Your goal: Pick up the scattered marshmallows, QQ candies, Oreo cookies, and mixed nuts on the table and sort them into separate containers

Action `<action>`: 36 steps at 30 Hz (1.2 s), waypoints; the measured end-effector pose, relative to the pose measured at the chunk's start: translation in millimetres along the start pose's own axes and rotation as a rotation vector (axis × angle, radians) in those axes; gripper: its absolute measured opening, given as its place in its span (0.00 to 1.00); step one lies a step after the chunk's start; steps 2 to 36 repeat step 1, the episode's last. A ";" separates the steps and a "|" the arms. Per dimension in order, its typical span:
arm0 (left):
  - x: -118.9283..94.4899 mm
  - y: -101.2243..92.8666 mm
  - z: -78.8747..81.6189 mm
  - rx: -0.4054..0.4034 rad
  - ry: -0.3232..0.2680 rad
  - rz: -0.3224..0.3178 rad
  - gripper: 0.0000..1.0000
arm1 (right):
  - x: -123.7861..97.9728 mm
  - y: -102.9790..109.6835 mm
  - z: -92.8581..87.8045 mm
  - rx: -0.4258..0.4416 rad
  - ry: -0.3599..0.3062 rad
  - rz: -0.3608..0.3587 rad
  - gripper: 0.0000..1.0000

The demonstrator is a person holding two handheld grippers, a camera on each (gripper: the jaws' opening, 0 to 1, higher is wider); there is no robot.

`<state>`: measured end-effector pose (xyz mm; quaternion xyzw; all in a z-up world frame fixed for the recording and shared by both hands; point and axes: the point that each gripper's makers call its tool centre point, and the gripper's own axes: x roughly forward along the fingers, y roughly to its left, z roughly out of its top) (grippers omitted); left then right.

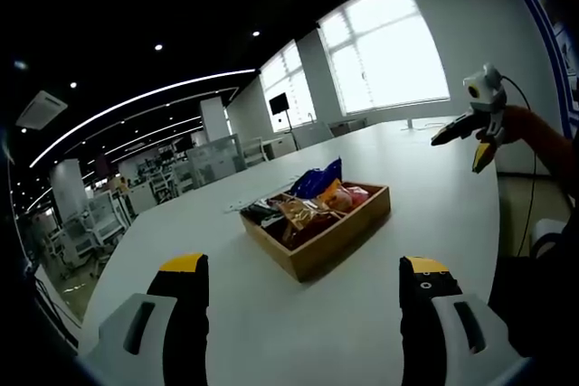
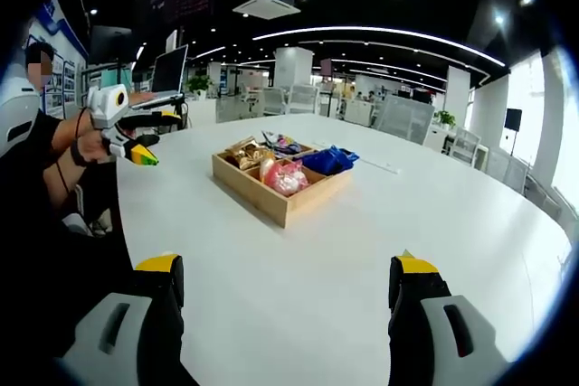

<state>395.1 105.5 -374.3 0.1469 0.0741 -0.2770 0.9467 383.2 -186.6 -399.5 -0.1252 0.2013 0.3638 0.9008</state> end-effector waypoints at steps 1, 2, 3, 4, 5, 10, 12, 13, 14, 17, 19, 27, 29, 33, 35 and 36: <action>-0.1 0.0 0.1 0.000 0.000 0.000 0.90 | 0.0 0.3 0.0 -0.001 0.000 0.001 0.90; -0.1 0.0 0.1 0.000 0.000 0.000 0.90 | 0.0 0.3 0.0 -0.001 0.000 0.001 0.90; -0.1 0.0 0.1 0.000 0.000 0.000 0.90 | 0.0 0.3 0.0 -0.001 0.000 0.001 0.90; -0.1 0.0 0.1 0.000 0.000 0.000 0.90 | 0.0 0.3 0.0 -0.001 0.000 0.001 0.90; -0.1 0.0 0.1 0.000 0.000 0.000 0.90 | 0.0 0.3 0.0 -0.001 0.000 0.001 0.90; -0.1 0.0 0.1 0.000 0.000 0.000 0.90 | 0.0 0.3 0.0 -0.001 0.000 0.001 0.90; -0.1 0.0 0.1 0.000 0.000 0.000 0.90 | 0.0 0.3 0.0 -0.001 0.000 0.001 0.90; -0.1 0.0 0.1 0.000 0.000 0.000 0.90 | 0.0 0.3 0.0 -0.001 0.000 0.001 0.90; -0.1 0.0 0.1 0.000 0.000 0.000 0.90 | 0.0 0.3 0.0 -0.001 0.000 0.001 0.90; -0.1 0.0 0.1 0.000 0.000 0.000 0.90 | 0.0 0.3 0.0 -0.001 0.000 0.001 0.90; -0.1 0.0 0.1 0.000 0.000 0.000 0.90 | 0.0 0.3 0.0 -0.001 0.000 0.001 0.90; -0.1 0.0 0.1 0.000 0.000 0.000 0.90 | 0.0 0.3 0.0 -0.001 0.000 0.001 0.90; -0.1 0.0 0.1 0.000 0.000 0.000 0.90 | 0.0 0.3 0.0 -0.001 0.000 0.001 0.90; -0.1 0.0 0.1 0.000 0.000 0.000 0.90 | 0.0 0.3 0.0 -0.001 0.000 0.001 0.90; -0.1 0.0 0.1 0.000 0.000 0.000 0.90 | 0.0 0.3 0.0 -0.001 0.000 0.001 0.90; -0.1 0.0 0.1 0.000 0.000 0.000 0.90 | 0.0 0.3 0.0 -0.001 0.000 0.001 0.90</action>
